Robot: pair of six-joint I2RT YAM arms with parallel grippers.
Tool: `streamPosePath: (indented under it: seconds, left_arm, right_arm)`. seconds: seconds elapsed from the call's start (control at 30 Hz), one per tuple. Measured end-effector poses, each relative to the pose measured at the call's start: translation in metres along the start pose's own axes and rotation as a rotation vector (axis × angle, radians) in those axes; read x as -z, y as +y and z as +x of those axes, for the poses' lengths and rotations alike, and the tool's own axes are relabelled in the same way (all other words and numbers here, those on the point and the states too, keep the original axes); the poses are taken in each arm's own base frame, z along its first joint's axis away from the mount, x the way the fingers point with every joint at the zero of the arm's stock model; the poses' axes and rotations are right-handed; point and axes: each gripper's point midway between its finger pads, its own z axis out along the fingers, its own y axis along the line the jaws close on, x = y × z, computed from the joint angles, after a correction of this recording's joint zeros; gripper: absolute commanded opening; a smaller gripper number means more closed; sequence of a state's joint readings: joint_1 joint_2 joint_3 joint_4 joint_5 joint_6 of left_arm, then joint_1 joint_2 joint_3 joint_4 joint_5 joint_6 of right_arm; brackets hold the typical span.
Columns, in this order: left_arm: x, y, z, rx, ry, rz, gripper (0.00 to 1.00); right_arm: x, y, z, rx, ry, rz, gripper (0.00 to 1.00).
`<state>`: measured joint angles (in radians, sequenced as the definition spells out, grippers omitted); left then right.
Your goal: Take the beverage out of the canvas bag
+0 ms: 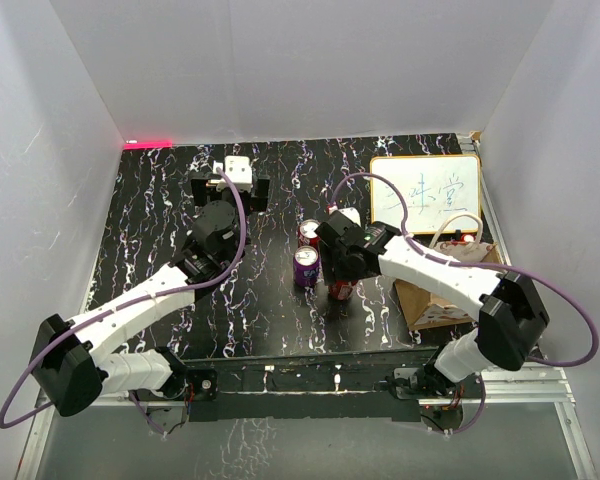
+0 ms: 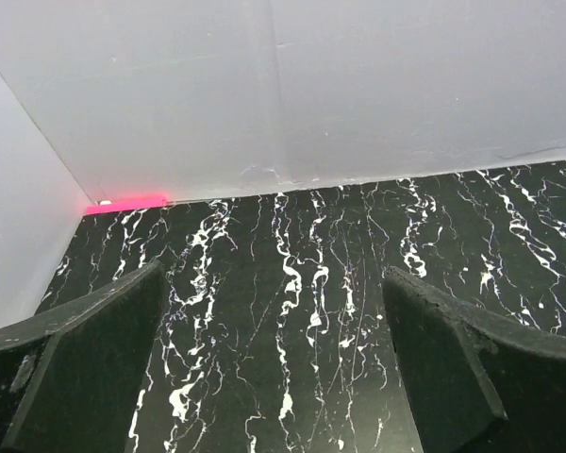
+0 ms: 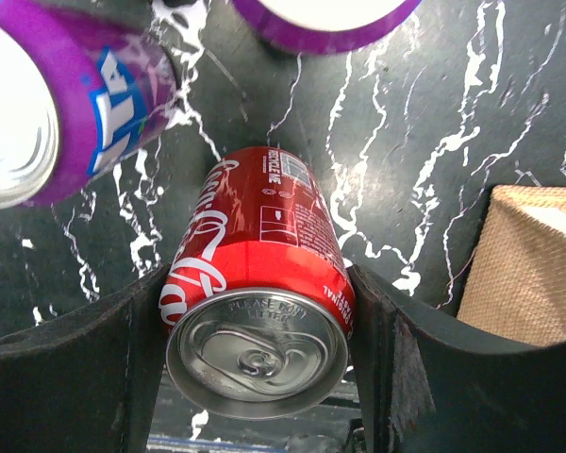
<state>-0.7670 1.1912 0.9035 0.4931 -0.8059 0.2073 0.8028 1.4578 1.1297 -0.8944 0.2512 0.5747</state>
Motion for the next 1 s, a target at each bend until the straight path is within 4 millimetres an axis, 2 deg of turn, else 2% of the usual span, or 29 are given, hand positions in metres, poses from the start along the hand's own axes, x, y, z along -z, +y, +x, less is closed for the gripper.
streamPosePath:
  seconds: [0.3, 0.6, 0.63, 0.73, 1.0]
  left_arm:
    - [0.001, 0.005, -0.006, -0.024, -0.061, -0.010, 0.97]
    - [-0.003, 0.010, -0.003, -0.044, -0.071, -0.021, 0.97]
    - [-0.003, 0.010, -0.003, -0.042, -0.075, -0.022, 0.97]
    - [-0.003, 0.011, -0.001, -0.045, -0.078, -0.022, 0.97]
    - [-0.002, 0.010, -0.002, -0.042, -0.081, -0.015, 0.97]
  right_arm:
    - [-0.008, 0.004, -0.026, -0.004, -0.027, 0.054, 0.08]
    - [-0.024, 0.000, -0.030, -0.009, 0.030, 0.068, 0.09]
    - [-0.024, -0.001, -0.031, -0.014, 0.033, 0.064, 0.14]
    - [-0.026, -0.003, -0.034, -0.028, 0.040, 0.060, 0.38]
    - [-0.038, -0.004, -0.031, -0.029, 0.078, 0.072, 0.68]
